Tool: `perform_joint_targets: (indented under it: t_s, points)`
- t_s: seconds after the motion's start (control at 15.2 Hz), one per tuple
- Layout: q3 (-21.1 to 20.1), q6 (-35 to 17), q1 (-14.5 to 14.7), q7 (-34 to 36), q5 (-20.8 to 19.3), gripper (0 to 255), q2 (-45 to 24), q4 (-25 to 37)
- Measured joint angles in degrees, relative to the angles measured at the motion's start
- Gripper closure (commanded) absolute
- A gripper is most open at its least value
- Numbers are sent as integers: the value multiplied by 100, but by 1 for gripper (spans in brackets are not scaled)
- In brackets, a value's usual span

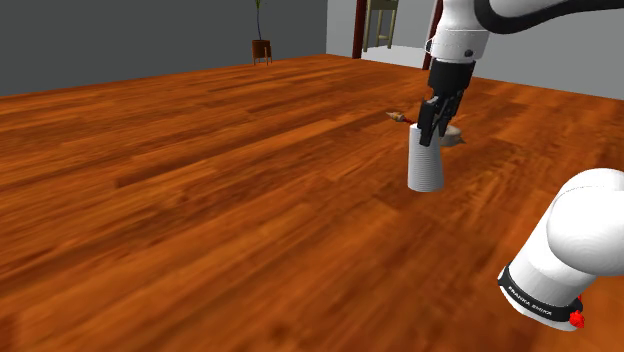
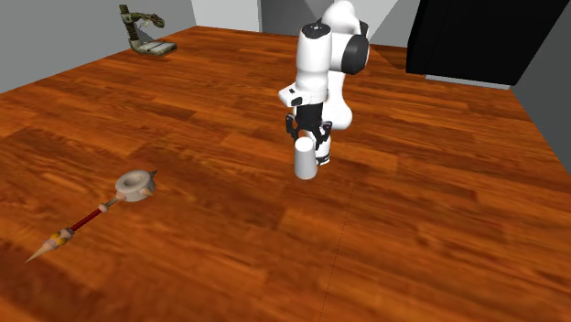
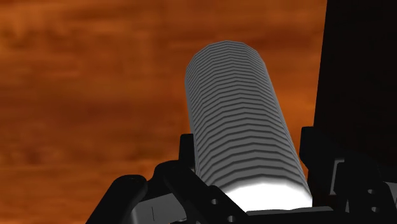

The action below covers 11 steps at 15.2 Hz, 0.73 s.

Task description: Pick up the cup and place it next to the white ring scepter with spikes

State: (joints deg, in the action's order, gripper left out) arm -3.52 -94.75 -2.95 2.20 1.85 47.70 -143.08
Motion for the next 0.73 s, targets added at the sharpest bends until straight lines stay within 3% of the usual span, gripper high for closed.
perform_joint_targets:
  t_s: [0.73]
  points:
    - [20,773,-14,4,-22,255,-184,957]
